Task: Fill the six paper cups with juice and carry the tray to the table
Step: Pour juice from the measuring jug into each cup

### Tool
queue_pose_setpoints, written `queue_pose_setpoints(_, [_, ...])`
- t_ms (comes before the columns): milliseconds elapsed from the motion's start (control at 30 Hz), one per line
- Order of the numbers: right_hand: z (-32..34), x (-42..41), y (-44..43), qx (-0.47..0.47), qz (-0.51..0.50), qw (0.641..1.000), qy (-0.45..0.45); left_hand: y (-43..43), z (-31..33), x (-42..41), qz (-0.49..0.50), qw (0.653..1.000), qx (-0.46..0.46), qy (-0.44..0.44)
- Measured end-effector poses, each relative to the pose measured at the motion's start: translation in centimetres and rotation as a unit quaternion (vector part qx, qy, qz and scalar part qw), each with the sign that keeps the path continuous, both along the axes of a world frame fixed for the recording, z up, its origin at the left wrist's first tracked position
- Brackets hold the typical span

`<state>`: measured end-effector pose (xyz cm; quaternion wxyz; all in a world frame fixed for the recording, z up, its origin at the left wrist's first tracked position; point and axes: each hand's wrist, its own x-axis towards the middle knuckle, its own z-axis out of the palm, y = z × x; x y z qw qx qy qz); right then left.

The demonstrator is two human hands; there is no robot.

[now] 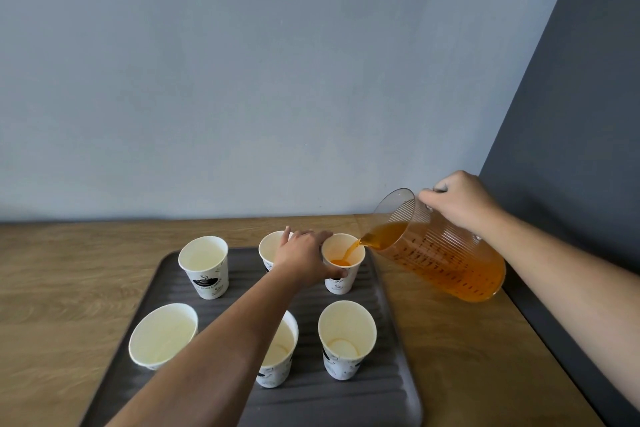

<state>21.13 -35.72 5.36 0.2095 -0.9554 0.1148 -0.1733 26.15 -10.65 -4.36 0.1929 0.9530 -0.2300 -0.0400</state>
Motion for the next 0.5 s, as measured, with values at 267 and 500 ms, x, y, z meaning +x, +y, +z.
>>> queue_pose_setpoints(267, [0.05,-0.12,0.07,-0.012,0.001,1.0,0.001,0.06,0.02,-0.09,0.0,1.0,-0.001,0.0])
queue_pose_setpoints(500, [0.19,-0.21,-0.07,-0.021,0.006,1.0,-0.004,0.06,-0.18,-0.03,0.002,1.0,-0.005,-0.006])
